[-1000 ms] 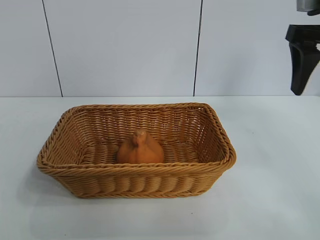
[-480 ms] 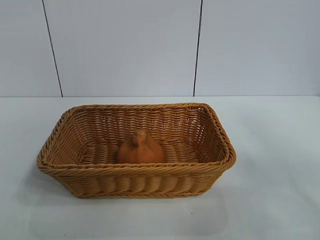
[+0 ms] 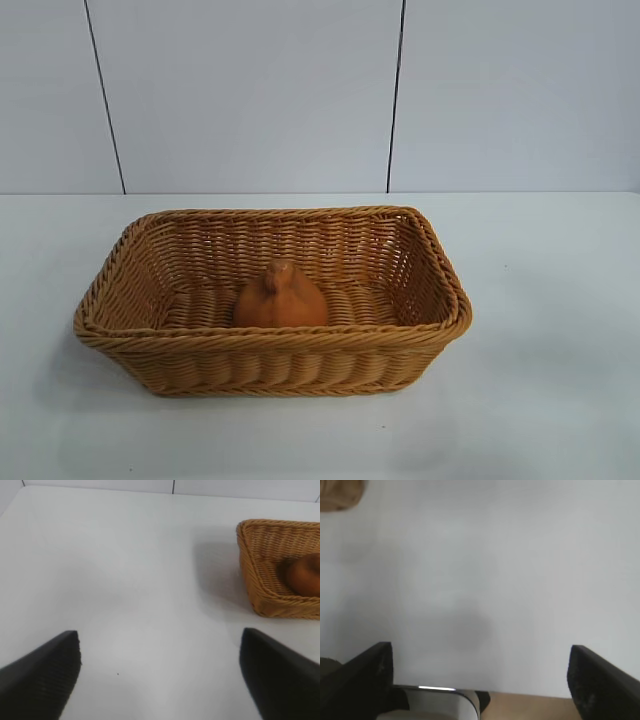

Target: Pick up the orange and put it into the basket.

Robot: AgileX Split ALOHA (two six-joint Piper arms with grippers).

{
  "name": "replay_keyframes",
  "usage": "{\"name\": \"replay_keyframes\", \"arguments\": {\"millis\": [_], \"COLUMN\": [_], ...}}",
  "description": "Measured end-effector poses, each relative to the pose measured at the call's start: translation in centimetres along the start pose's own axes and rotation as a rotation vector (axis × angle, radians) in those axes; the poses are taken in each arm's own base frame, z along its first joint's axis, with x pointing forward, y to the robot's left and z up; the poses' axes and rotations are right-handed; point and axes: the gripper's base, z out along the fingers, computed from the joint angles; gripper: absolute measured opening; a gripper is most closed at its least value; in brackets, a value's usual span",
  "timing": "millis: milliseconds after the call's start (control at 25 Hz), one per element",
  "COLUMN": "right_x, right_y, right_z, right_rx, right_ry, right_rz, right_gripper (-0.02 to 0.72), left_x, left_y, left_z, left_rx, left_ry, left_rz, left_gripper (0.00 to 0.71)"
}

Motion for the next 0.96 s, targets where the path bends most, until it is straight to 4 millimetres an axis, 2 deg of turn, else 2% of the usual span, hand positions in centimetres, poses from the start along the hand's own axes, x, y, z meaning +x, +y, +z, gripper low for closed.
{"name": "replay_keyframes", "arguments": {"millis": [240,480,960], "right_x": [1.9,4.7,5.1], "right_y": [-0.2,0.1,0.2], "right_z": [-3.0,-5.6,-5.9], "right_rx": [0.042,0.055,0.047], "right_ry": [-0.224,-0.472,-0.492], "right_rz": [0.039,0.033,0.034], "right_gripper": [0.651,0.651,0.652], "left_x": [0.0,0.0,0.0], "left_y": [0.0,0.0,0.0], "left_z": [0.0,0.0,0.0], "left_rx": [0.000,0.000,0.000], "left_ry": [0.000,-0.001,-0.001], "left_rz": [0.000,0.000,0.000], "left_gripper": [0.616,0.616,0.616]}}
